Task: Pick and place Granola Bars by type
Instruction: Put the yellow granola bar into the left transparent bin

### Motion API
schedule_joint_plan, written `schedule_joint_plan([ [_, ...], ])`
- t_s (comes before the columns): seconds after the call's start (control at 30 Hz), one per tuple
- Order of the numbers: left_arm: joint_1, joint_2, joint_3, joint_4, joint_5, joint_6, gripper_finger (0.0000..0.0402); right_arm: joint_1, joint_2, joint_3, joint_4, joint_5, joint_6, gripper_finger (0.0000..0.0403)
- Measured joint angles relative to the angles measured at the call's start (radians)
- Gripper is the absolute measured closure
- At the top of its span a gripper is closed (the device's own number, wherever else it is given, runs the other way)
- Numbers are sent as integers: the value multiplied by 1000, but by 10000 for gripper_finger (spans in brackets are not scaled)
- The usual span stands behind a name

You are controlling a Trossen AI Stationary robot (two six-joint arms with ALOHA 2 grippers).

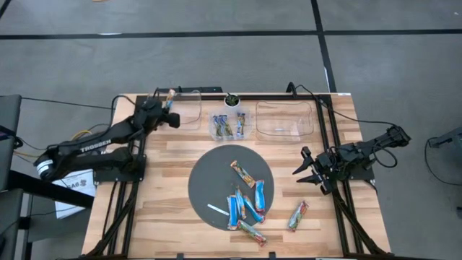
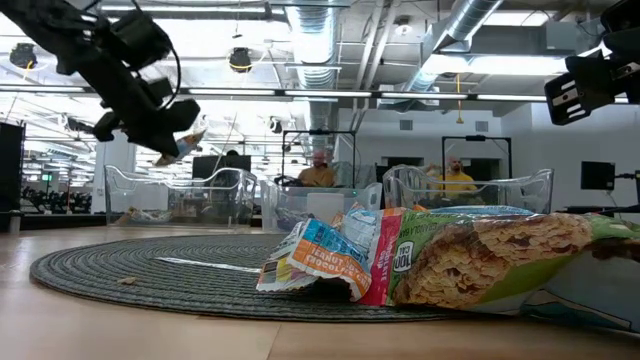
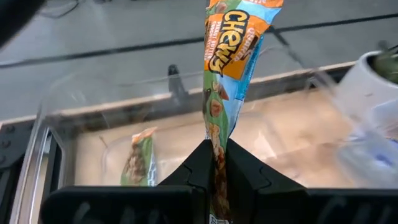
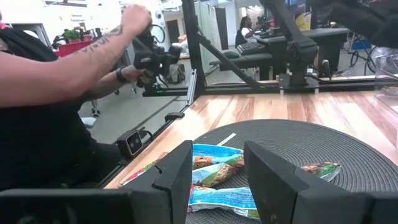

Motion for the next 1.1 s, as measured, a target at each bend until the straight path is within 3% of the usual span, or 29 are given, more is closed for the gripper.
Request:
schedule_joint_plan([
  [0.33, 104, 164, 73, -85, 22, -3, 382, 0, 0, 0, 0, 0, 0, 264],
  [0.73, 160, 395, 134, -117, 130, -3, 382, 0, 0, 0, 0, 0, 0, 264],
  [1.1, 178, 449, 165, -165, 136, 7, 381, 0, 0, 0, 0, 0, 0, 264],
])
